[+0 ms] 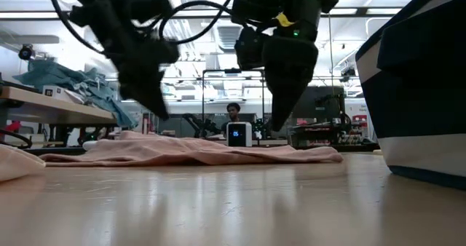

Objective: Fold towel
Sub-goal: Fold the brown towel

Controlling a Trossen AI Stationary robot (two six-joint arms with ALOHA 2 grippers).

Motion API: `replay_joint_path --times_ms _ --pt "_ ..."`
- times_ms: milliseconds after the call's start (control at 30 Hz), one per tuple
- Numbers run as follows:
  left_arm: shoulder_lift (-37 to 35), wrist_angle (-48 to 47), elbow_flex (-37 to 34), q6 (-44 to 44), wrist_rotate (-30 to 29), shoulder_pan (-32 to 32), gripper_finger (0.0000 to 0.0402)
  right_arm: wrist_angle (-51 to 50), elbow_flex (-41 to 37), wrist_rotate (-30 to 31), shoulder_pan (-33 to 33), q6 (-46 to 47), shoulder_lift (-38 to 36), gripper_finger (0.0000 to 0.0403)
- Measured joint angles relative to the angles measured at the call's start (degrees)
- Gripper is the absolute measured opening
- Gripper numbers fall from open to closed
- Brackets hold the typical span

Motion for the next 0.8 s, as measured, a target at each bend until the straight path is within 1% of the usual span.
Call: replay_joint_path --times_ms 67,133,267,367,467,633,700,800 --pt "1.1 5.9 -0.1 4.6 1.4 -0.9 0.0034 -0.6 0.0 -0.1 0.5 -0.7 0.0 0.0003" --pt "2.9 11.8 -0.2 8.5 1.5 -1.8 0.0039 -0.9 0.0 -0.4 0.9 -0.6 0.0 0.0003" --pt "8.2 19.5 0.1 15.4 1.6 -2.9 0.0049 -1.8 0.0 -0.4 1.7 -0.4 -1.8 0.0003" --pt "13.6 21.6 1.0 19.3 1.5 -3.1 0.006 -3.1 -0.1 -0.4 2.1 -0.5 -3.6 0.0004" --pt "18.7 21.5 2.9 22.0 1.8 -3.1 0.0076 -3.8 -0.1 -0.4 2.2 -0.5 -6.1 0.0005" --pt "26.4 25.2 8.4 26.6 6.7 -3.2 0.0111 -6.1 0.0 -0.3 2.2 -0.1 -11.7 0.0005" --pt "29.1 27.4 10.7 28.0 6.9 -3.2 0.0127 -6.7 -0.1 -0.3 2.2 0.5 -13.7 0.0012" --pt "33.5 27.2 14.9 27.8 4.4 -3.2 0.0149 -7.6 -0.3 0.1 2.3 2.6 -17.1 0.003"
